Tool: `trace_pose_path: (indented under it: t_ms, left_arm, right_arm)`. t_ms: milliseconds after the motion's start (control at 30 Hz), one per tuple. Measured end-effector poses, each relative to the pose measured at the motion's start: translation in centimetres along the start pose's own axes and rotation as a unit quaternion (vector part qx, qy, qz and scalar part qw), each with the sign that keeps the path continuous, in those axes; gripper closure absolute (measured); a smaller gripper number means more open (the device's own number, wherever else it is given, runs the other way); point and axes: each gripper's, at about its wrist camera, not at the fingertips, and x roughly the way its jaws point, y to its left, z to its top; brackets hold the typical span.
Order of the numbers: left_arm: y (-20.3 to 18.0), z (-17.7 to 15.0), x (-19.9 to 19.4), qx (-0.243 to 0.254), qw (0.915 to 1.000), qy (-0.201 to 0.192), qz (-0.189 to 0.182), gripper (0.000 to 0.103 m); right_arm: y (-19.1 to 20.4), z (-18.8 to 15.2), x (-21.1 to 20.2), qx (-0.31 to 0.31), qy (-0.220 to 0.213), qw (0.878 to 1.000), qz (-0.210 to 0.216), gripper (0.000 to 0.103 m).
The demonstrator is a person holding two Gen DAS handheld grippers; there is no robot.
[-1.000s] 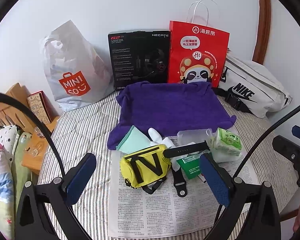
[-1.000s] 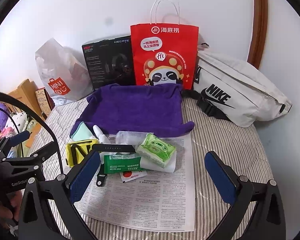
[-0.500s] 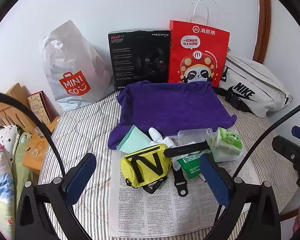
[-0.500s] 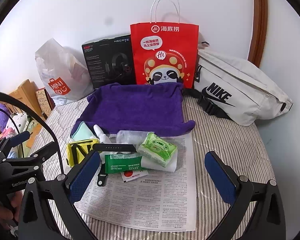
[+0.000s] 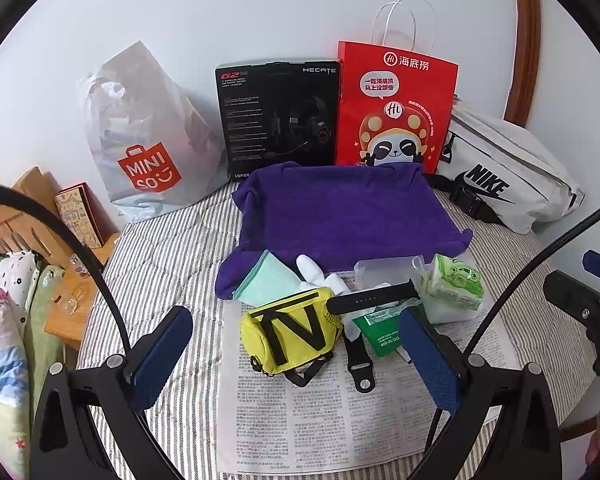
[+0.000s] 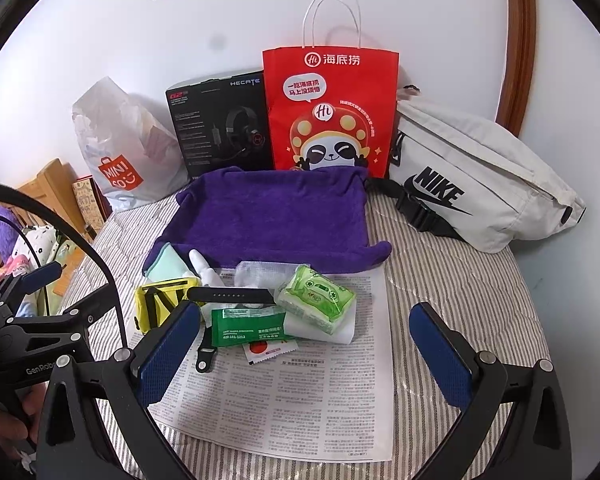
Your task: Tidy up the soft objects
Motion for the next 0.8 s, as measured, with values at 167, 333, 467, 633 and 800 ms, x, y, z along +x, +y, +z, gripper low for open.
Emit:
trace_pose_path:
  t_ms: [167,333,467,633,800]
  left_arm:
    - [0.0,0.1,0.0,0.002,1.0,-0.001,-0.001,0.0]
    - [-0.2,0.2,-0.1,0.006,1.0,0.0,-0.003,0.0]
    - [-0.3,0.1,-0.1,0.005,1.0,0.0,-0.002,0.0]
    - [-0.3,0.1,0.0,0.006,1.0,0.001,-0.003,0.0]
    - [-0.2,0.2,0.5,0.006,1.0,0.007,-0.003,0.0]
  right_arm:
    - [0.1,-0.1,-0.1,-0.001,0.0,1.0,-0.001,0.0]
    - [0.1,0.0,0.0,0.0,0.002,1.0,-0.001,0.0]
    - [0.0,0.0,0.2,0.0,0.003,1.0,0.0,0.0]
    - [0.0,0.0,0.6,-0.001,0.007,1.0,0.001,0.0]
    - [0.0,-0.1,1.5,-0.003,0.017,1.0,0.003,0.0]
